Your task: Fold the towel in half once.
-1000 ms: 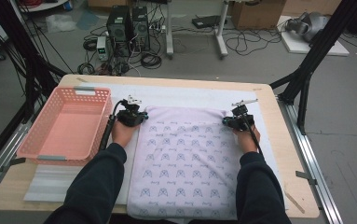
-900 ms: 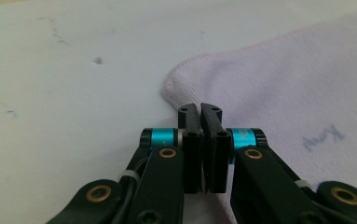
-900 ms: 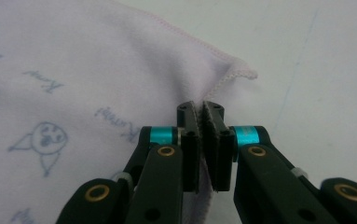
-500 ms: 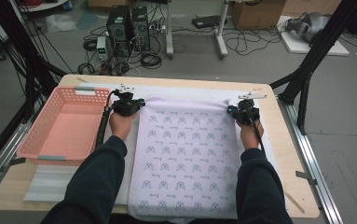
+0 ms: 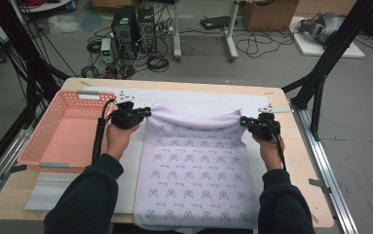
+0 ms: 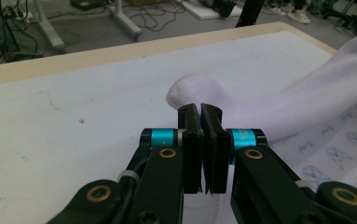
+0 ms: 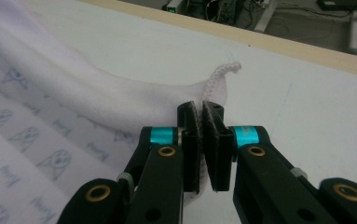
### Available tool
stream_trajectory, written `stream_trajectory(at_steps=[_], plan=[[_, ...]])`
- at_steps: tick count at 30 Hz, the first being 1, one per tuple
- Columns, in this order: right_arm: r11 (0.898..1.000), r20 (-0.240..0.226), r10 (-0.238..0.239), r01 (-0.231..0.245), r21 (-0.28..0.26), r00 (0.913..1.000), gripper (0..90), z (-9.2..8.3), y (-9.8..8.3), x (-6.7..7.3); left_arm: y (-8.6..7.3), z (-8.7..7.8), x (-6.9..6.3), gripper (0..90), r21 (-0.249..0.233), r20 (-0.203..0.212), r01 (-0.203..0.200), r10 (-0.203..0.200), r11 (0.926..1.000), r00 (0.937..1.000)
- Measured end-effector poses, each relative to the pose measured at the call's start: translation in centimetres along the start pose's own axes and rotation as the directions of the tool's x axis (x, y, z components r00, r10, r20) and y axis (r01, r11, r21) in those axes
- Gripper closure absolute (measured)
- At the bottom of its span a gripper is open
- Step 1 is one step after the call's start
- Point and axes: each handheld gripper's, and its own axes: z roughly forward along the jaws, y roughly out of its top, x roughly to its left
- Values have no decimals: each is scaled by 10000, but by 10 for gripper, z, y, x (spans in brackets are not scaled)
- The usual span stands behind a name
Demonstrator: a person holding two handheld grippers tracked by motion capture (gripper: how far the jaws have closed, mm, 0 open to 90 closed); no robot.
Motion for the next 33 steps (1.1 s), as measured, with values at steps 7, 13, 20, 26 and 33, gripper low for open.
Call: stream_trajectory(at_steps=[7,13,20,26,33], plan=[[9999,-313,-119,121,77,9994,857,-25,-18,12,-26,-28,-18,869,-135,486,-376,382,9992,9981],[9999,-475,-171,171,-13,9987,856,-38,-33,21,-42,-47,-27,868,-422,745,-357,388,9985,9965],[9989,-823,-221,186,-432,9964,855,-61,-47,31,-61,-62,-35,867,-223,1178,-362,386,9991,9923],[9982,-964,-578,587,69,9937,855,-75,-66,42,-81,-73,-43,867,122,1521,-451,428,9989,9874],[9954,-1236,-391,495,819,9916,854,-85,-86,45,-100,-82,-49,862,853,1763,-473,316,9952,9838]])
